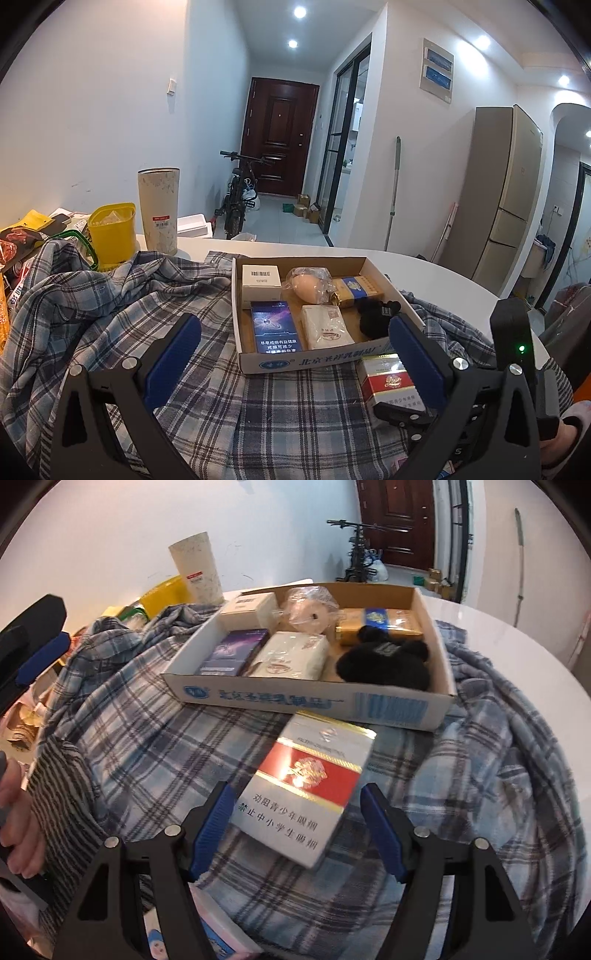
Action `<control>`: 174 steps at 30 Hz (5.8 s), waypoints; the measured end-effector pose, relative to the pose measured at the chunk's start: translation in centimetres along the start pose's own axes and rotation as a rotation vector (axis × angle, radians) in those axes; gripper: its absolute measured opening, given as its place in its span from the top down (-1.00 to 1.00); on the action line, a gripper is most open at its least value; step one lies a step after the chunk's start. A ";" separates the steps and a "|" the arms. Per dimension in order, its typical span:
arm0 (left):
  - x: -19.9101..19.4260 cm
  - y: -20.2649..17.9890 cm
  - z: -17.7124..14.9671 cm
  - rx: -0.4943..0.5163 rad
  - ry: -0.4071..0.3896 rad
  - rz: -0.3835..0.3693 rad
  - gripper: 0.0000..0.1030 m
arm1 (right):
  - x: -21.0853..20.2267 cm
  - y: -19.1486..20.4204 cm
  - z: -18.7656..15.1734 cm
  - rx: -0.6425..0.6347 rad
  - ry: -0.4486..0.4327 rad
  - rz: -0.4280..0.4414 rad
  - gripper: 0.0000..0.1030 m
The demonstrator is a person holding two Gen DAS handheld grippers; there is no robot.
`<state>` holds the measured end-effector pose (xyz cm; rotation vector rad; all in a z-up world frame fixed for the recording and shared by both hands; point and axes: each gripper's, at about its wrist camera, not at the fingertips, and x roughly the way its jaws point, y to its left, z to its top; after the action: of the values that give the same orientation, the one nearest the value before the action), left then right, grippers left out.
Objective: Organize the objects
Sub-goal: 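Grasp the red-and-white pack with the right gripper, then lift the red-and-white pack with the right gripper while the left gripper grasps the pink Manhua box, then lower the pink Manhua box into the box and open the left gripper while the right gripper carries the pack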
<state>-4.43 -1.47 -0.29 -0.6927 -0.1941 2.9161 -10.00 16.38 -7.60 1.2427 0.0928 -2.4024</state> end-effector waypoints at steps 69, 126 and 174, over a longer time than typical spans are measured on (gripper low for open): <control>-1.9 -7.5 -4.4 0.142 0.351 -0.109 -0.82 | -15.2 -0.2 1.0 -0.017 -0.595 -0.136 -0.08; 1.6 -3.1 4.1 0.055 0.157 0.067 0.00 | -13.6 1.8 2.5 -0.146 -0.428 -0.165 -0.08; 11.5 2.5 3.4 -0.067 0.187 0.159 -0.70 | -3.1 0.2 10.2 0.001 -0.212 -0.156 -0.08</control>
<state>-16.37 -2.34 -2.65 -1.0313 -0.2265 2.9804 -16.11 14.67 0.95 1.0071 0.1286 -2.6529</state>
